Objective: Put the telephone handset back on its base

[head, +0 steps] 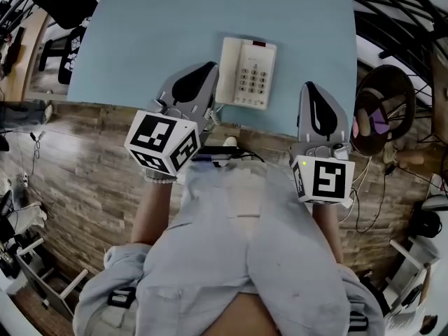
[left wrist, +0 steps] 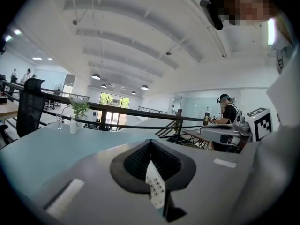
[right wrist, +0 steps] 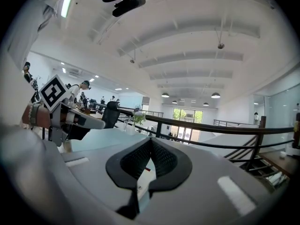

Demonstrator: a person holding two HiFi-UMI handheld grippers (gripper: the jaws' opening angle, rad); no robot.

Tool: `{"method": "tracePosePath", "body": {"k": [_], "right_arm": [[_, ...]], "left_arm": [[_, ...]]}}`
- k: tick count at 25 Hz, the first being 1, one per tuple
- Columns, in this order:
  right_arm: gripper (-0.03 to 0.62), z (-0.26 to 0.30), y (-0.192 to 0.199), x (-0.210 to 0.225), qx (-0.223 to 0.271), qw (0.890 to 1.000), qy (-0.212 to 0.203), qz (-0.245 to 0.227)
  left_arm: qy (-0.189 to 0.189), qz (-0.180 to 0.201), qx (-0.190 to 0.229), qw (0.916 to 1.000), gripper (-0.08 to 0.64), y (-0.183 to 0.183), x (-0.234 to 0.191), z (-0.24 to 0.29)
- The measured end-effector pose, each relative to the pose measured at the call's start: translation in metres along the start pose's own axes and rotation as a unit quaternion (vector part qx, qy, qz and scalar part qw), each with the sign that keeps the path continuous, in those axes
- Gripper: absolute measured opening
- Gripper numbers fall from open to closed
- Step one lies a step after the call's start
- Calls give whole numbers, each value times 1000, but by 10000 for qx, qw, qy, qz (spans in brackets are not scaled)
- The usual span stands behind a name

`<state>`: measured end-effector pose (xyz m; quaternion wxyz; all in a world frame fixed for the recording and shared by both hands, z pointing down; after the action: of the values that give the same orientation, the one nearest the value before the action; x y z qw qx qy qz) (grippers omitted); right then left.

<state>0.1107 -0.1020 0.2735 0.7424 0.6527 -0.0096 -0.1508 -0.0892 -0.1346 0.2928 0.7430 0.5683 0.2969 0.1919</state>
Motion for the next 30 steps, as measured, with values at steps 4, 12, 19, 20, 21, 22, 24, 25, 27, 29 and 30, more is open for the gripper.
{"method": "tracePosePath", "body": {"k": [4,12,19,20,21,22,24,25,27,29,30], "right_arm": [[8,-2,-6,0,85,10000,-8,-22],[6,-1,-7,-7,91,9999,-78,-62],[6,2,-5,-11,84,9998,-148,-84],[8,1,-5,-12,82,9998,-156,-88],[6,1,-5,-12,79,9998,-162,-87],[8,1,-5,-13,77,9998,-167,-84],[6,2,-5,-14,75,9998,-180,-90],[6,2,-5,-15,78,9997,-188,-102],[6,3,-5,-16,85,9997,-208,-128],[6,3,-4,-17,74,9997,-224,-118],[6,2,-4,-17,71,9996,-228,-114]], "left_arm": [[35,51,59,10000,3,-3,4,-4],[102,93,50,9999,3,-2,6,-6],[141,102,14,9998,3,1,6,-4],[147,101,13,9998,3,1,7,-4],[150,101,15,9998,3,1,7,-4],[150,100,19,9998,3,1,7,-4],[147,95,30,9998,3,1,7,-5],[146,94,31,9998,3,1,6,-5],[147,89,25,9998,3,1,6,-5],[150,85,16,9998,3,3,6,-5],[153,86,14,9998,3,3,6,-5]]}}
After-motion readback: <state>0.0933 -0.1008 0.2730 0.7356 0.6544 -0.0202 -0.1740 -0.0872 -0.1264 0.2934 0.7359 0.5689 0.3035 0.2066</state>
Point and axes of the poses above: the fingertips, and each gripper's own axes: z forward along the fingers, x to its right, y out of its underside, the point moved 4 cm from there along -z, backward along the fingers, and after that the axes turned 9 degrees about y, right-handed, at the moved point
